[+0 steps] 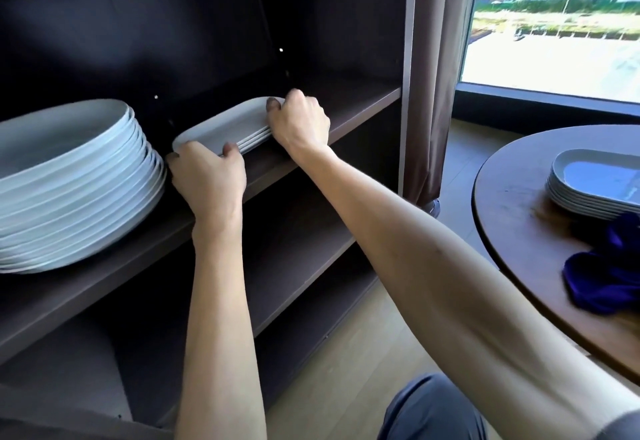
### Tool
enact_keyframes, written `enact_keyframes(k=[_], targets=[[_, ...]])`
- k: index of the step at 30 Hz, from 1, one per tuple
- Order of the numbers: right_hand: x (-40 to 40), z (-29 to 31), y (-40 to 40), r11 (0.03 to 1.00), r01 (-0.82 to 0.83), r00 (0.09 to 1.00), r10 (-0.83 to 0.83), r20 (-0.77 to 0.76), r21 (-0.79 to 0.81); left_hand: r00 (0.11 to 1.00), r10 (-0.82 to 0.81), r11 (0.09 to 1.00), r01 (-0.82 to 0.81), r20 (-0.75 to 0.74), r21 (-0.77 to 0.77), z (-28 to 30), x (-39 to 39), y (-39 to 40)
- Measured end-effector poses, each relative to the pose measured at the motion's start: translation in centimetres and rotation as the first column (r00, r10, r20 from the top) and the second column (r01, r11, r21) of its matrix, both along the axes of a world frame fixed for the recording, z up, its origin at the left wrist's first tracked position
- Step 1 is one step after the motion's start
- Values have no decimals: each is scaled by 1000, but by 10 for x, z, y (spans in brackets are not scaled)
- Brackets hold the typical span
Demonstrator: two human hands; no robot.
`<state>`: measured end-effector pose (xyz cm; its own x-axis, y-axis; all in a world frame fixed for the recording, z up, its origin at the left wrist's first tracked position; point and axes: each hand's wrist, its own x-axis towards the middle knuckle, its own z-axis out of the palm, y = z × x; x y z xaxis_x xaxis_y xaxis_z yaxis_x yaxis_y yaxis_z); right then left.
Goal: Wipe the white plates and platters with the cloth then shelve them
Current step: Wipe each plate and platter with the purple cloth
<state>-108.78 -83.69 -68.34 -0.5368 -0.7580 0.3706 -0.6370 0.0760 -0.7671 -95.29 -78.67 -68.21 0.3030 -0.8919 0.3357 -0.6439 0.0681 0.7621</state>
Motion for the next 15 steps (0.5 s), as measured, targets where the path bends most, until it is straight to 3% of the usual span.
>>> enact_keyframes(k=[4,6,8,10,11,13,14,15], targets=[[-4,4,13,998,-54,994,56,97,-26,995,7,999,-3,100,-38,1,-18,21],[-16,10,24,988,-81,958,113,265,-128,996,-46,975,61,78,-214,1,-41,40],[-45,10,47,971,2,933,85,351,-238,965,-260,865,224,-19,-448,-3,-82,61],[-89,-9,86,967,62,930,35,365,-249,871,-482,769,371,-92,-521,-11,-135,86],[-105,-26,107,985,63,959,-15,283,-163,817,-565,741,441,-116,-507,-14,-159,97],[-142,-53,160,997,60,957,-47,287,-38,694,-706,678,602,-144,-422,-23,-214,123],[-167,-64,181,976,209,906,-169,388,-62,633,-759,638,677,-152,-368,-29,-242,138],[-190,-68,200,922,372,882,-317,349,-104,580,-799,597,737,-157,-315,-36,-267,150]])
